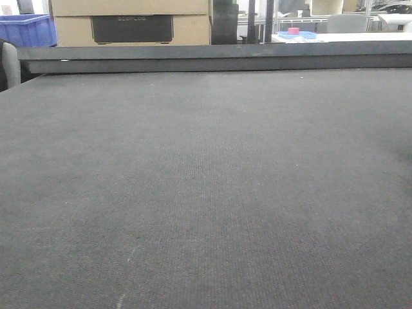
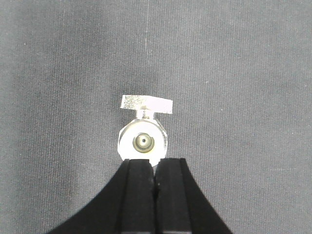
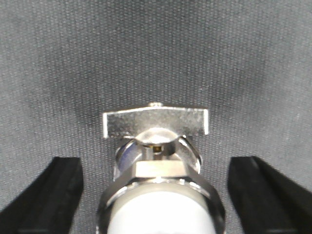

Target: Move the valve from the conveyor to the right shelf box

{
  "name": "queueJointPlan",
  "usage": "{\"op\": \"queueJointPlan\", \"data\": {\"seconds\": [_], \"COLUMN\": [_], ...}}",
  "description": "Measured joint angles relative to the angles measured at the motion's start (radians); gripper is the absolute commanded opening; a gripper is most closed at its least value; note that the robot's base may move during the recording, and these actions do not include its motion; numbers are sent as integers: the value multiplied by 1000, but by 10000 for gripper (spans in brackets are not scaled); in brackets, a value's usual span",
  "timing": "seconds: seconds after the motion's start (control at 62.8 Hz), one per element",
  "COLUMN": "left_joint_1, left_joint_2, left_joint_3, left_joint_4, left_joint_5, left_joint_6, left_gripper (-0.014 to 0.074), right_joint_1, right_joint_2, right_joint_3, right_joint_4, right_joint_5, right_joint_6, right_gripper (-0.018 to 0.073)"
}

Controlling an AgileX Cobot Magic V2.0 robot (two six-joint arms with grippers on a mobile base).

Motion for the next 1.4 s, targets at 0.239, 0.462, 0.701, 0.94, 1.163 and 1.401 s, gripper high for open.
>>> {"op": "queueJointPlan", "data": {"seconds": [0.239,0.462,0.701,0.94,1.163,1.401], "left_joint_1": [0,0,0,0,0,0], "left_joint_2": [0,26,131,251,297,301], "left_joint_3": [0,0,0,0,49,128], "left_joint_4": [0,0,44,49,49,51], "left_joint_5": [0,-1,19,-1,-70,-164], "left_joint_6": [0,0,7,31,49,51], "left_gripper": [-83,302,556,561,554,513], "right_joint_1": [0,0,0,0,0,0], "right_joint_2": [0,0,0,0,0,0], "right_joint_3": [0,0,0,0,0,0], "right_joint_4": [-3,-3,-3,-3,-3,-3], "right_joint_5": [0,0,0,-2,-2,-4], "right_joint_6": [0,0,0,0,0,-2], "right_gripper": [-162,-162,-162,-162,-162,-162]}}
